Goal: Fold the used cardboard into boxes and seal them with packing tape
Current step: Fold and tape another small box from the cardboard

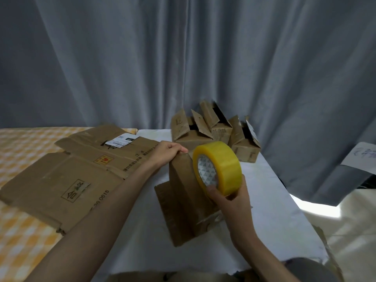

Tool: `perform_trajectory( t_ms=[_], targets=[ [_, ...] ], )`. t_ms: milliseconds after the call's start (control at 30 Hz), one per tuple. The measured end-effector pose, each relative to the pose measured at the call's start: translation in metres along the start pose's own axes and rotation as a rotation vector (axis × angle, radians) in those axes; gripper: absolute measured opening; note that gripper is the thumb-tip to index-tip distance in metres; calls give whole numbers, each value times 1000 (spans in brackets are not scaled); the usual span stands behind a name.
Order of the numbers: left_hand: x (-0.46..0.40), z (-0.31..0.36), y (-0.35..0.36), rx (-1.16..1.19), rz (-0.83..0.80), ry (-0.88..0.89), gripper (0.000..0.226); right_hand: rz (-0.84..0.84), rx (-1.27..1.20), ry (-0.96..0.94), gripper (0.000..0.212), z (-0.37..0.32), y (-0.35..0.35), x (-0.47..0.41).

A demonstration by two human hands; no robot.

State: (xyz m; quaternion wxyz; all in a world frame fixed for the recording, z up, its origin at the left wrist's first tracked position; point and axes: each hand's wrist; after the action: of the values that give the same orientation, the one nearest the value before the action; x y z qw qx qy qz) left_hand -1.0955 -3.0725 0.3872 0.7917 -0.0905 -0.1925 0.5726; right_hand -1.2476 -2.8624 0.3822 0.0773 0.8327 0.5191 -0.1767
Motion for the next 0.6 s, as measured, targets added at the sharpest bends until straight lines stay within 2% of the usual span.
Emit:
perform_trajectory(
  t_ms=[100,167,233,300,433,600],
  targets=[
    [4,1,-1,-20,27,20,15,53,20,-7,49,12,6,-16],
    [8,-1,-6,4,91,53,19,67,6,-19,57,17,6,-35],
    [13,-6,-11,-36,150,92,25,55,-18,-24,55,20,5,-51],
    [17,-11,-15,-168,185,161,30,30,-35,-25,57,24,3,-57],
    [24,-18,-18,-439,198,404,41,-1,-59,-73,63,28,-2,-54],
    [21,-24,-17,-621,238,565,44,33,-69,-159,45,10,-7,-59]
  ],
)
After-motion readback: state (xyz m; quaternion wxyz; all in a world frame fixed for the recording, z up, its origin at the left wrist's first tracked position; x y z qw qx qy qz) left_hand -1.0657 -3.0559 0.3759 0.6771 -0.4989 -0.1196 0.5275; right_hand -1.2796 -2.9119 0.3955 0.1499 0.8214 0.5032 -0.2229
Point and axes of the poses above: each hand's wrist, its own x-axis away from the middle knuckle, its own y-axis out of the palm, z = x × y, and after that the axes turned 12 degrees about -y, right-handed
